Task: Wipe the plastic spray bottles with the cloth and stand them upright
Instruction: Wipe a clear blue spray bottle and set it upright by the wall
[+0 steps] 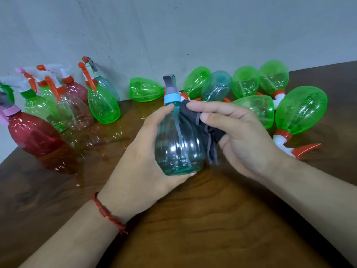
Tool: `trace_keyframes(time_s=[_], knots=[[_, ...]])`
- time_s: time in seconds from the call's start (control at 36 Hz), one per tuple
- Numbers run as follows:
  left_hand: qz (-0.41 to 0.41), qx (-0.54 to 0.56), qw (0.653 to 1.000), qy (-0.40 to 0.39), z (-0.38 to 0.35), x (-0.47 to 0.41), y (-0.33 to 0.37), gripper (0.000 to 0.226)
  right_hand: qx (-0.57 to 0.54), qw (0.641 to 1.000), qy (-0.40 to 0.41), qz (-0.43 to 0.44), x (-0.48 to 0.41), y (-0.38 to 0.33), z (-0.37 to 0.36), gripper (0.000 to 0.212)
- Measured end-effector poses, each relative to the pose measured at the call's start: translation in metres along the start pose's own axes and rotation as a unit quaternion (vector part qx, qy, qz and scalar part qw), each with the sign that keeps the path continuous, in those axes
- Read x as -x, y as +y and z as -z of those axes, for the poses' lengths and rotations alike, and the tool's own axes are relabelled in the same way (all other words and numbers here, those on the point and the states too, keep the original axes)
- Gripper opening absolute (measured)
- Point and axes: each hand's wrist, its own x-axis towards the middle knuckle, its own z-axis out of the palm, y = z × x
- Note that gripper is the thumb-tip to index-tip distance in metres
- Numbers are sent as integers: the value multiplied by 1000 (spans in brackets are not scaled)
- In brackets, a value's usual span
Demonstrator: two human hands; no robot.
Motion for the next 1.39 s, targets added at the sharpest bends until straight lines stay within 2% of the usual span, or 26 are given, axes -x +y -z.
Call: trace_keyframes(time_s=[0.14, 0.25, 0.39, 0.53, 0.61, 0.72, 0.81, 0.92, 1.14, 1.28, 1.39], knots=[[46, 24, 996, 78, 0, -1, -10, 119, 93, 993, -43, 62, 1, 5, -3, 37], [100, 80, 979, 156, 5, -3, -12, 114, 176, 977, -72, 94, 6, 12, -5, 36], [117, 73, 977, 164, 0, -3, -9, 113, 230, 967, -64, 89, 10, 19, -6, 35], [77, 1, 992, 101, 0, -1, -9, 119, 194, 978, -37, 73, 6, 12, -5, 33], [54, 33, 997, 46, -4, 0, -3, 119, 140, 988, -17, 59, 1, 7, -4, 34], [30, 81, 996, 12, -6, 2, 6, 121, -13, 1000, 6, -6, -3, -2, -3, 29], [26, 41, 999, 3, -3, 1, 6, 123, -40, 999, 7, -16, -3, -8, -1, 28], [30, -30, 999, 2, -1, 0, 0, 122, 44, 999, 9, 8, -3, -7, 1, 28], [35, -9, 998, 56, -6, 2, -12, 120, 125, 990, -31, 58, 2, -1, -3, 32], [103, 5, 984, 146, 1, -1, -16, 116, 239, 965, -67, 86, 8, 7, -5, 35], [141, 8, 974, 176, 2, -3, -14, 111, 337, 931, -88, 112, 16, 11, -10, 37]])
